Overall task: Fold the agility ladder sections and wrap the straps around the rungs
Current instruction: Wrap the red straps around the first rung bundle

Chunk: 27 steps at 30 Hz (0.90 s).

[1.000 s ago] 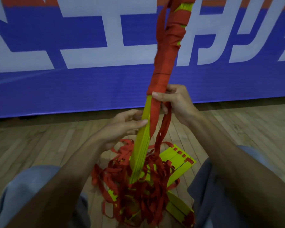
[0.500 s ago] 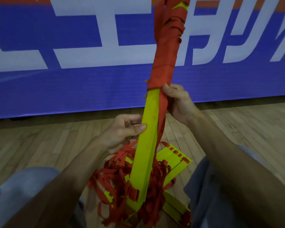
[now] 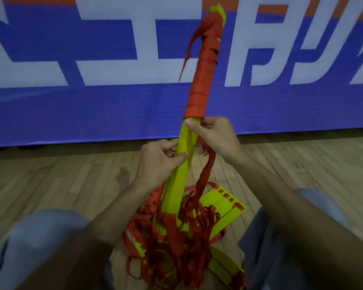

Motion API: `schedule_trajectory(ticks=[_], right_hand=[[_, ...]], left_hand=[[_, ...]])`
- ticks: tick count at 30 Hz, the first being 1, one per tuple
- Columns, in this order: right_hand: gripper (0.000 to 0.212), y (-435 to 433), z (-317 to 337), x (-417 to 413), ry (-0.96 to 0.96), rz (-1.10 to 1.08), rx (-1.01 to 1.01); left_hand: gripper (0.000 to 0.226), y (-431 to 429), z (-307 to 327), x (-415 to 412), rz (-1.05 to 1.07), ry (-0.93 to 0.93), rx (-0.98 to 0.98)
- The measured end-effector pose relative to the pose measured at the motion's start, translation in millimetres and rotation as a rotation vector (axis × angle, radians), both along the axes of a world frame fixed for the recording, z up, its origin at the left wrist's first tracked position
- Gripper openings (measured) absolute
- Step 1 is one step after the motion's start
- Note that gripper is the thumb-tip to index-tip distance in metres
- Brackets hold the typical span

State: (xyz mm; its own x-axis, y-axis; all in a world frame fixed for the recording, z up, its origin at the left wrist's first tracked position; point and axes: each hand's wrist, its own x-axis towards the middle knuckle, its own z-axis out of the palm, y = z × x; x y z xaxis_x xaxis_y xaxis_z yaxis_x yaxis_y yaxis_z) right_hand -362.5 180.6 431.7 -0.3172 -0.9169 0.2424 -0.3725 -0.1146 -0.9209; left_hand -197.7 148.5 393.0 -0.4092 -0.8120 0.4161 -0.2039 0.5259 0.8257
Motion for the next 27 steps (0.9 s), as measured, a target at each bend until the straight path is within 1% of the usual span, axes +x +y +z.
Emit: schedule_trajectory(ticks=[2, 3, 5, 7, 8, 10, 12, 14, 16, 18, 20, 22, 24, 25, 26, 27], right_hand=[[0.048, -0.1, -0.9, 0.8, -0.029, -0.053, 0.029], [0.047, -0.1, -0.4, -0.2, -0.05, -0.064, 0.043], [0.042, -0.3, 0.5, -2.8, -0.117, -0.054, 0.063], [0.036, -1.8, 0.3, -4.5, -0.181, -0.026, 0.062], [0.033, -2.1, 0.2, -5.1, -0.209, -0.008, 0.054], [0.027, -2.6, 1.0, -7.9, -0.245, 0.035, 0.033], [0.026, -1.4, 3.8, -12.2, -0.257, 0.084, 0.011], [0.027, 1.7, 7.8, -14.9, -0.278, 0.149, -0.014], [0.027, 6.0, 11.2, -15.4, -0.308, 0.216, -0.043], [0.031, 9.8, 13.2, -16.7, -0.362, 0.282, -0.067], [0.04, 12.2, 14.1, -20.7, -0.413, 0.366, -0.077], [0.048, 14.3, 15.2, -24.3, -0.456, 0.488, -0.093], [0.058, 17.0, 17.4, -26.4, -0.51, 0.626, -0.117], [0.062, 17.3, 18.0, -27.9, -0.548, 0.685, -0.122], [0.063, 17.9, 18.7, -29.5, -0.581, 0.728, -0.12], [0.063, 18.1, 19.2, -31.0, -0.608, 0.757, -0.118]], left_hand=[[0.022, 1.9, -4.4, -1.6, 0.092, -0.151, -0.233], [0.026, 2.9, -4.9, -2.4, 0.108, -0.199, -0.287], [0.033, 5.5, -2.7, -2.6, 0.09, -0.26, -0.301], [0.034, 6.3, -0.2, -2.3, 0.056, -0.273, -0.277], [0.033, 6.1, 1.2, -2.4, 0.038, -0.243, -0.244], [0.03, 5.2, 4.3, -2.1, -0.011, -0.122, -0.113], [0.022, 3.9, 9.0, -1.0, -0.063, 0.005, 0.038], [0.018, 2.9, 13.8, 1.2, -0.1, 0.099, 0.196], [0.021, 3.0, 19.3, 3.2, -0.14, 0.153, 0.341], [0.026, 3.3, 24.1, 5.2, -0.249, 0.21, 0.492], [0.037, 2.4, 25.1, 7.4, -0.387, 0.222, 0.62], [0.05, 1.0, 22.9, 12.1, -0.539, 0.175, 0.738], [0.06, 2.6, 21.5, 16.5, -0.761, 0.105, 0.844], [0.06, 4.9, 21.7, 17.4, -0.858, 0.083, 0.864], [0.056, 7.6, 22.4, 17.2, -0.911, 0.083, 0.862], [0.051, 9.7, 22.5, 15.9, -0.907, 0.094, 0.841]])
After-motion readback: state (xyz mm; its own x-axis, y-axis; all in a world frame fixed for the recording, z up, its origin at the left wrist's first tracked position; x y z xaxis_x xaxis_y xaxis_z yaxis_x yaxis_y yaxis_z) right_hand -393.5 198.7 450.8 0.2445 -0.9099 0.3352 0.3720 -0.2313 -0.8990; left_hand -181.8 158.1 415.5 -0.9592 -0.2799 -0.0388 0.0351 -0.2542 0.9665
